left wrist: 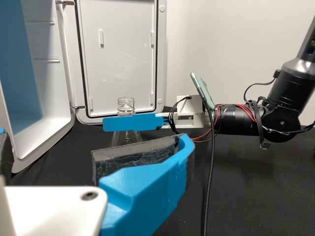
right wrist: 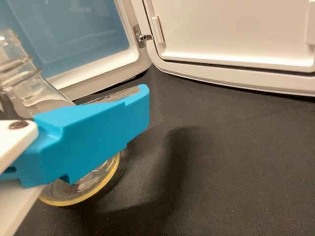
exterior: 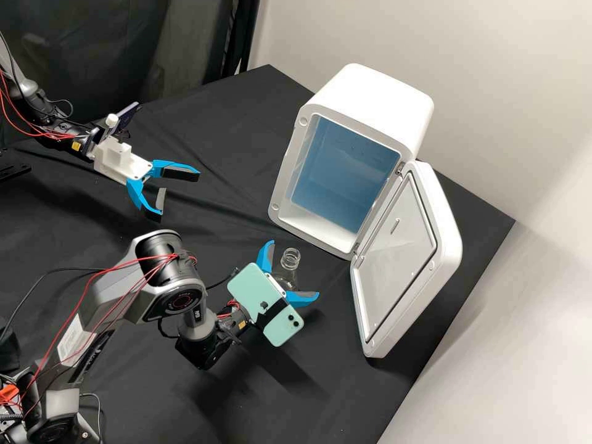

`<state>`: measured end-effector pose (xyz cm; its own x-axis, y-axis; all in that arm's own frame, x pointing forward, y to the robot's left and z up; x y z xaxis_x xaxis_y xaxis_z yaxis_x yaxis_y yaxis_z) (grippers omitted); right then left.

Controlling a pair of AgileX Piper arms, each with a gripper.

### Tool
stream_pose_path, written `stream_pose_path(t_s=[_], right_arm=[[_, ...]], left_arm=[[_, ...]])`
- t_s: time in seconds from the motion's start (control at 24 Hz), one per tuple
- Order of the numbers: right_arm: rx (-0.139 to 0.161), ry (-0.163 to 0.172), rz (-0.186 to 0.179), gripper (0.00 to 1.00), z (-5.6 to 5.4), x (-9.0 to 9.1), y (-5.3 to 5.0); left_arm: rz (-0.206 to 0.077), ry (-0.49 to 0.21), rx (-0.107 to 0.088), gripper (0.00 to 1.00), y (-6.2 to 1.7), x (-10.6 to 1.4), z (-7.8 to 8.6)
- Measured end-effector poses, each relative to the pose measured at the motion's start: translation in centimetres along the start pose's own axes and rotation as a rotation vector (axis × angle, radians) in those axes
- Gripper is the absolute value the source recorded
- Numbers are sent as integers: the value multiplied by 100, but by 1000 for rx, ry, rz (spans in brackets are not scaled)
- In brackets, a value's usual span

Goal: Take the flask out of the incubator

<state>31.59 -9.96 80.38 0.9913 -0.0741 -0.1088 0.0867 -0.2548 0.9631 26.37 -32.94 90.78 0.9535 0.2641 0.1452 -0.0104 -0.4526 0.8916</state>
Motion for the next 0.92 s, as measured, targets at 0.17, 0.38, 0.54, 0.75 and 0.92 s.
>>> stream_pose_path(t_s=[0.17, 0.38, 0.54, 0.75, 0.92], right_arm=[[1, 14, 3, 100, -93, -94, 64], [-6, 72, 24, 100, -348, -282, 147], [-31, 120, 42, 100, -560, -462, 172], [-83, 169, 77, 100, -803, -707, 120], [-127, 203, 100, 100, -934, -841, 91]], left_arm=[[0, 0, 0, 100, 0, 0, 0], [0, 0, 0, 100, 0, 0, 0], [0, 0, 0, 100, 0, 0, 0], [0, 0, 4, 100, 0, 0, 0], [8, 28, 52, 100, -23, -8, 16]])
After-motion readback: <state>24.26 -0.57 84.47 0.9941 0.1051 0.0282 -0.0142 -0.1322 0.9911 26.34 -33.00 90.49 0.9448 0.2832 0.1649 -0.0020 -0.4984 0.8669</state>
